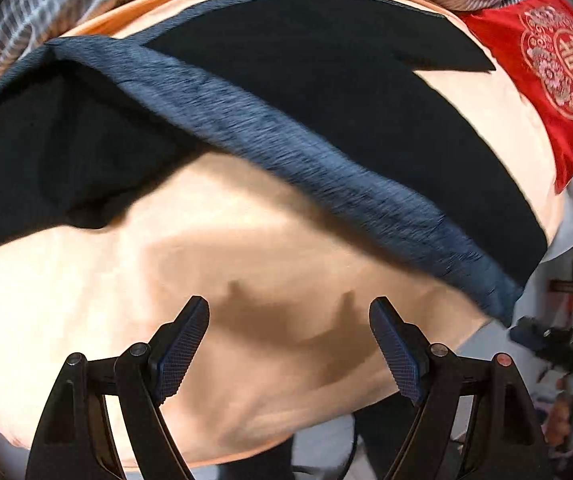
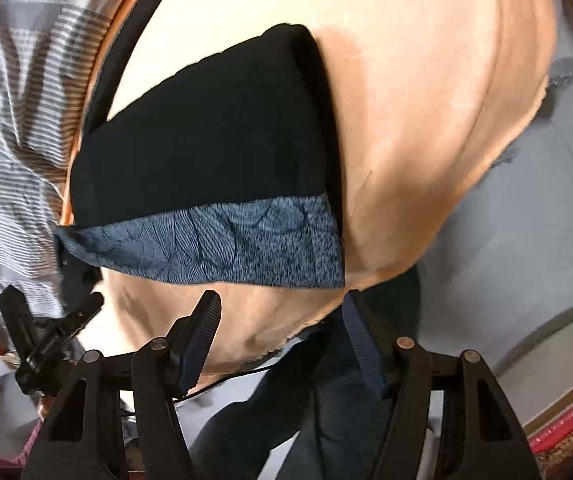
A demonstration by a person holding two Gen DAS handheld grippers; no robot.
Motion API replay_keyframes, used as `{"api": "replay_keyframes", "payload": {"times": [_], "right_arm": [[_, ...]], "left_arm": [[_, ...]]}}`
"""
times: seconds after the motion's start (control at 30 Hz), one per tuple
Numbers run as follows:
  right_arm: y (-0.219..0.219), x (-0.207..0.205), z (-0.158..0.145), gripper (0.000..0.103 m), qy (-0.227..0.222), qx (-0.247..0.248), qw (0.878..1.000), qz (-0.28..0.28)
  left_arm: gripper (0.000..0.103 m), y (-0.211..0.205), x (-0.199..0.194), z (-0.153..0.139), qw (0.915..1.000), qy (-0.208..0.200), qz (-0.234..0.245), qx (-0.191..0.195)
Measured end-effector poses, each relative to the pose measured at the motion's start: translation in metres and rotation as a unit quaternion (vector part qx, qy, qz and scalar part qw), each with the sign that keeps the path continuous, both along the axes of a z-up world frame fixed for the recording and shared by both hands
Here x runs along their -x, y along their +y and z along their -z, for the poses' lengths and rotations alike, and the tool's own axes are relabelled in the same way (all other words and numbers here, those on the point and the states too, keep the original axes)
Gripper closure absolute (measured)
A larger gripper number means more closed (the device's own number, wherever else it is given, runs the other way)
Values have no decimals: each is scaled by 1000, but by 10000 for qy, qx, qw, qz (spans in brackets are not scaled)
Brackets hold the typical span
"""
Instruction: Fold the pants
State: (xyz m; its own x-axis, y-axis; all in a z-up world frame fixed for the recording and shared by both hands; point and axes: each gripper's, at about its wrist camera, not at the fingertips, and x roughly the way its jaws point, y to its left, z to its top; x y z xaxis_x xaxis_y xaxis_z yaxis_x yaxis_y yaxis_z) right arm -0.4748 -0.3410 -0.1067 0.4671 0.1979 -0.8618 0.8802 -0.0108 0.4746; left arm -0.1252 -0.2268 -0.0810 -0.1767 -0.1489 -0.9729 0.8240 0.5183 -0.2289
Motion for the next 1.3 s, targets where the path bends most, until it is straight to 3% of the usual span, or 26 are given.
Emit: {"api": "replay_keyframes", "payload": {"times": [0.13,0.4,0.43,0.57,0.63,0.8,0.97,1.13,1.3], "right_arm": [[-3,10,8,35,-202,-262,9994,-37],[3,43,44,38,-1025,-853,9807,1429],[5,43,45,42,-1098,-845,9792,1484],[8,40,43,84,-1327,-822,9755,1553],[9,40,40,91,-1395,-848,9754,1484],[-3,47,11,96,-1629,-601,9764,1287],[-30,40,-28,96,-1852,-255,9761,1110],[-89,17,-76,96,-2032,265,9755,802],[-135,-14,-96,96,-1681,611,9839,71]], "left_arm": [[20,-15,2,4,9999,120,-110,-54],[20,-39,13,7,9998,98,-63,-156],[20,-43,14,10,9998,114,-68,-170],[20,-42,15,11,9997,184,-95,-144],[23,-43,15,10,9996,214,-95,-131],[72,-54,21,5,9986,524,-24,54],[72,-67,17,-20,9974,593,-185,375],[72,-84,1,-47,9955,481,-358,732],[72,-92,-21,-49,9943,442,-581,778]]}}
